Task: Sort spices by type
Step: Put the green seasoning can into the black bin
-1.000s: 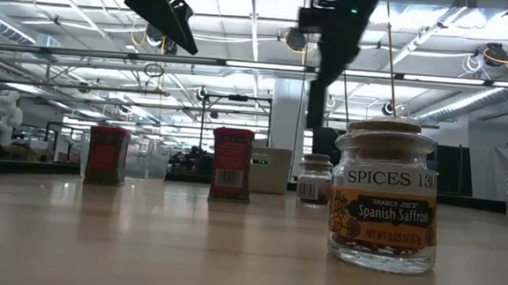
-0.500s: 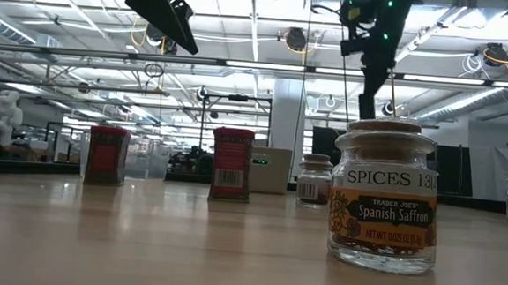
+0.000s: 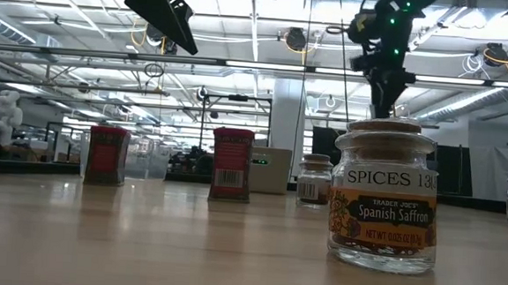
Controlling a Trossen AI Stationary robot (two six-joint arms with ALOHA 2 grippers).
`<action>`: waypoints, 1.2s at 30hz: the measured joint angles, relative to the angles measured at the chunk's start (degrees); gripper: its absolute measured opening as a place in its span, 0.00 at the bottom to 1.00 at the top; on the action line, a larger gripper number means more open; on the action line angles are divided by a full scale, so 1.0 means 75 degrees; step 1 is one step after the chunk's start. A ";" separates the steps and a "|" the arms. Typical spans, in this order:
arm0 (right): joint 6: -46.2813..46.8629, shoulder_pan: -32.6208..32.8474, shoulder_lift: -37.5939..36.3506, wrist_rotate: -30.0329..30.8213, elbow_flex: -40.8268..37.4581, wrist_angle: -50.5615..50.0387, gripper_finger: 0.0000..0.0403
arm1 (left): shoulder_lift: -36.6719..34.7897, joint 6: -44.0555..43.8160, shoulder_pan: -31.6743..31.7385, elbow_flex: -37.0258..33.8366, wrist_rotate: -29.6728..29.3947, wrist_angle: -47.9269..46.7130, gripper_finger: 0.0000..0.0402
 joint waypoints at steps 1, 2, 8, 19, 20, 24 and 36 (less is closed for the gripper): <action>0.0000 -0.0088 0.0020 -0.0001 -0.0032 -0.0028 0.63 | 0.0000 -0.0002 0.0000 0.0000 0.0000 -0.0003 0.66; 0.0009 -0.0177 0.0045 -0.0006 -0.0063 -0.0070 0.63 | 0.0000 -0.0002 0.0000 0.0000 0.0000 -0.0003 0.66; -0.0038 -0.0540 0.0111 -0.0230 -0.0448 0.0136 0.64 | 0.0000 0.0002 0.0000 0.0000 0.0000 0.0000 0.66; -0.0213 -0.0633 0.0118 -0.0729 -0.1291 0.0568 0.64 | 0.0000 0.0006 0.0007 0.0000 -0.0003 0.0058 0.66; -0.0218 -0.0636 0.0118 -0.0721 -0.1333 0.0607 0.64 | 0.0000 0.0006 0.0014 0.0000 -0.0006 0.0058 0.66; -0.0216 -0.0642 0.0115 -0.0654 -0.1557 0.0840 0.64 | 0.0000 -0.0008 0.0101 0.0000 -0.0006 0.0055 0.66; -0.0203 -0.0644 0.0115 -0.0628 -0.2345 0.1783 0.64 | 0.0000 -0.0008 0.0193 0.0000 -0.0006 0.0081 0.66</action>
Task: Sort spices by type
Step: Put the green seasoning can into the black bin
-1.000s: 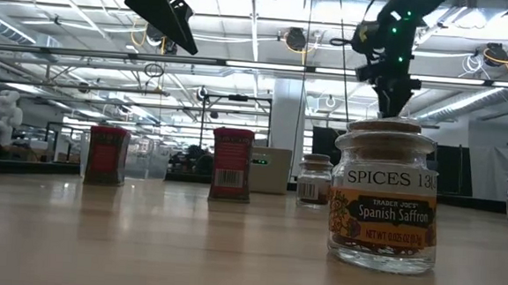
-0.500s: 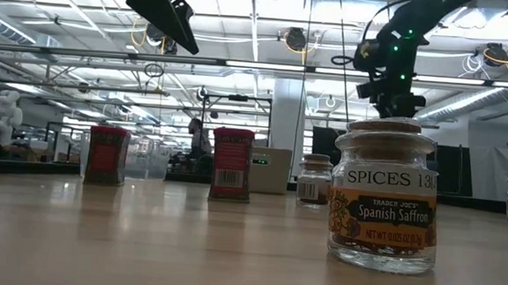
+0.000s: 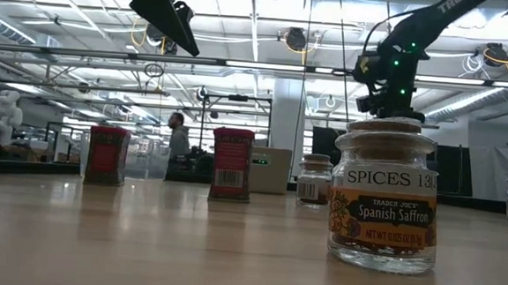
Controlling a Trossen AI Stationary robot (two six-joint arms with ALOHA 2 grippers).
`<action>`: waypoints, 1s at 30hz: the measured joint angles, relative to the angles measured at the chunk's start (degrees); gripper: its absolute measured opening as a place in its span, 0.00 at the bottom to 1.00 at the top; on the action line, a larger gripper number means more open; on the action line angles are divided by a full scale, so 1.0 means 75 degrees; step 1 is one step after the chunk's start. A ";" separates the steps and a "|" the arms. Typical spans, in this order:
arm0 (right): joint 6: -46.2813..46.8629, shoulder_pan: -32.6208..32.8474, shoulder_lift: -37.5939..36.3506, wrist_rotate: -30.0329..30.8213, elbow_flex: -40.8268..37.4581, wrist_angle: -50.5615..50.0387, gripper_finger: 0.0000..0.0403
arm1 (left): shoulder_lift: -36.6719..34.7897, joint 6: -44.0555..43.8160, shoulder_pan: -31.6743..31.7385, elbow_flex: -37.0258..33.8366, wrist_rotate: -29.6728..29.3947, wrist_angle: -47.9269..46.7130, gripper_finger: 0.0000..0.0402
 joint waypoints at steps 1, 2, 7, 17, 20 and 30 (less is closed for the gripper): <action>-0.0010 0.0000 0.0000 0.0001 -0.0044 0.0041 0.64 | 0.0000 -0.0011 0.0012 0.0000 0.0000 0.0001 0.66; -0.0019 0.0000 0.0000 0.0002 -0.0077 0.0077 0.64 | 0.0000 -0.0021 0.0021 0.0000 0.0000 0.0002 0.66; -0.0042 0.0000 0.0000 -0.0022 -0.0210 0.0223 0.64 | 0.0000 -0.0012 0.0043 0.0000 0.0000 0.0009 0.66; 0.0220 0.0000 0.0000 0.0014 -0.0238 0.0592 0.70 | 0.0000 0.0005 0.0043 0.0000 0.0000 0.0009 0.66; 0.0451 0.0003 0.0000 0.0011 -0.0238 0.0784 0.71 | 0.0000 0.0005 0.0043 0.0000 0.0000 0.0009 0.66; 0.0381 0.0003 0.0000 0.0040 -0.0235 0.0905 0.74 | 0.0000 -0.0036 0.0043 0.0000 0.0003 0.0009 0.66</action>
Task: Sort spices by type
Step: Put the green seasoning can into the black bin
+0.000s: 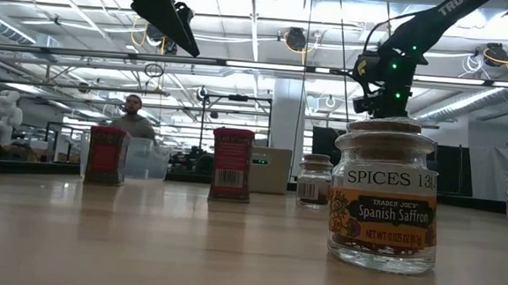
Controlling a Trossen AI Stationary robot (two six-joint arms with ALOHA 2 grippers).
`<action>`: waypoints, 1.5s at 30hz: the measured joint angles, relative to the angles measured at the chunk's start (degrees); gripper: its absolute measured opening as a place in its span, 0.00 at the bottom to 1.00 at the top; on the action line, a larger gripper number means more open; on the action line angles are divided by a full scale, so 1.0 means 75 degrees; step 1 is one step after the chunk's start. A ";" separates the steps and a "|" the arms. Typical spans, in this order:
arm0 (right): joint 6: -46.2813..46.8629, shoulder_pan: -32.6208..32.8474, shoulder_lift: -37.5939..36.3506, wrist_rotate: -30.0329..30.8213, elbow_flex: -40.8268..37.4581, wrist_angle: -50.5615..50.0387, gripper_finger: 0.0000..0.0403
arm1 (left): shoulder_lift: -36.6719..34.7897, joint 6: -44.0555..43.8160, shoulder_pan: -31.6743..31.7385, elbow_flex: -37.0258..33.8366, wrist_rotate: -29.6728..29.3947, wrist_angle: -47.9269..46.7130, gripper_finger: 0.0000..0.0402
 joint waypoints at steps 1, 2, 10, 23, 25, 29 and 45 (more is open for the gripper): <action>-0.0001 0.0000 0.0000 0.0017 0.0000 -0.0001 0.74 | 0.0000 0.0001 0.0000 0.0000 0.0000 0.0000 0.66; -0.0001 0.0000 0.0000 0.0029 0.0000 -0.0003 0.74 | 0.0000 0.0001 0.0000 0.0000 0.0000 0.0000 0.66; 0.0869 0.0102 -0.0006 0.0278 0.0017 -0.0116 0.72 | 0.0000 0.0004 0.0000 0.0000 0.0000 0.0000 0.66; 0.4558 -0.0063 -0.0035 0.0278 0.1490 -0.1866 0.19 | 0.0000 0.0044 0.0000 0.0000 0.0000 0.0007 0.66; 0.5030 -0.0248 -0.0034 0.0286 0.1489 -0.1965 0.05 | 0.0000 0.0047 0.0000 0.0000 0.0000 0.0027 0.66; 0.5732 -0.0526 -0.0017 0.0171 0.1489 -0.2038 0.02 | 0.0000 0.0058 0.0000 0.0000 0.0000 0.0072 0.66; 0.7068 -0.0801 0.1088 -0.0027 0.1416 -0.2240 0.00 | 0.0000 0.0035 0.0000 0.0000 0.0003 0.0076 0.66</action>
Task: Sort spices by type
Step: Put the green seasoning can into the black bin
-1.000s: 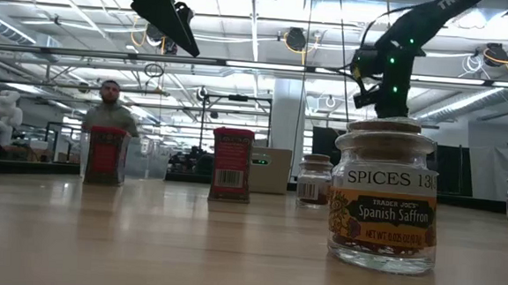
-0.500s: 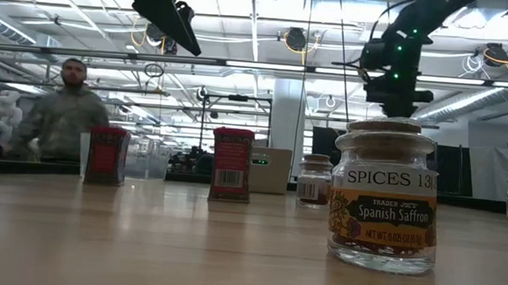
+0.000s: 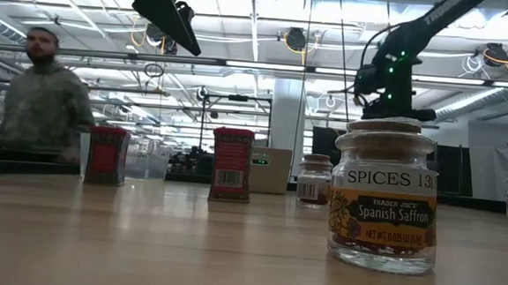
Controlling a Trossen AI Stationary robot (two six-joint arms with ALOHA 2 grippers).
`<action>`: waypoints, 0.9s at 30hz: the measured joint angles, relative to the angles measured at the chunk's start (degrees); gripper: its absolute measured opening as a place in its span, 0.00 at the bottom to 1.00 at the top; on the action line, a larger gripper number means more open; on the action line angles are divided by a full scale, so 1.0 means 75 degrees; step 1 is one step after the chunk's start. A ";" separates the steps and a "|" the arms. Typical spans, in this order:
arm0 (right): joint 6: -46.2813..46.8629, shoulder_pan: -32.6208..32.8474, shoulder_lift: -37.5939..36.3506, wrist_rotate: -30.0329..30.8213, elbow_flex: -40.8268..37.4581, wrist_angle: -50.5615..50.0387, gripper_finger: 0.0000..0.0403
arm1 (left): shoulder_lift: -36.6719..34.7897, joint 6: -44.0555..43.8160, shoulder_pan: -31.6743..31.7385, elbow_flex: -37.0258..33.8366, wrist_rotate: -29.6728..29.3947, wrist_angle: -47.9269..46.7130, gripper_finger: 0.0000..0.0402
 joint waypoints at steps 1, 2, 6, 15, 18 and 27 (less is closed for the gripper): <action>0.0016 -0.0005 0.0120 -0.0002 0.0000 -0.0042 0.00 | 0.0000 0.0000 0.0000 0.0000 0.0000 0.0000 0.66; 0.0011 -0.0015 0.0235 -0.0003 0.0000 -0.0049 0.00 | 0.0000 0.0000 0.0000 0.0000 0.0000 0.0000 0.66; -0.0003 -0.0017 0.0498 0.0042 0.0000 0.0154 0.00 | 0.0000 0.0009 0.0000 0.0000 0.0000 -0.0003 0.66; -0.0170 -0.0018 0.0628 0.0905 0.0000 0.0277 0.00 | 0.0000 0.0034 0.0000 0.0000 0.0000 -0.0031 0.66; -0.0386 -0.0017 0.0628 0.1071 0.0000 0.0386 0.00 | 0.0000 0.0096 0.0000 0.0000 0.0000 -0.0029 0.66; -0.0618 -0.0020 0.0628 0.0962 0.0000 0.0652 0.00 | 0.0000 0.0033 0.0000 0.0000 0.0002 -0.0025 0.66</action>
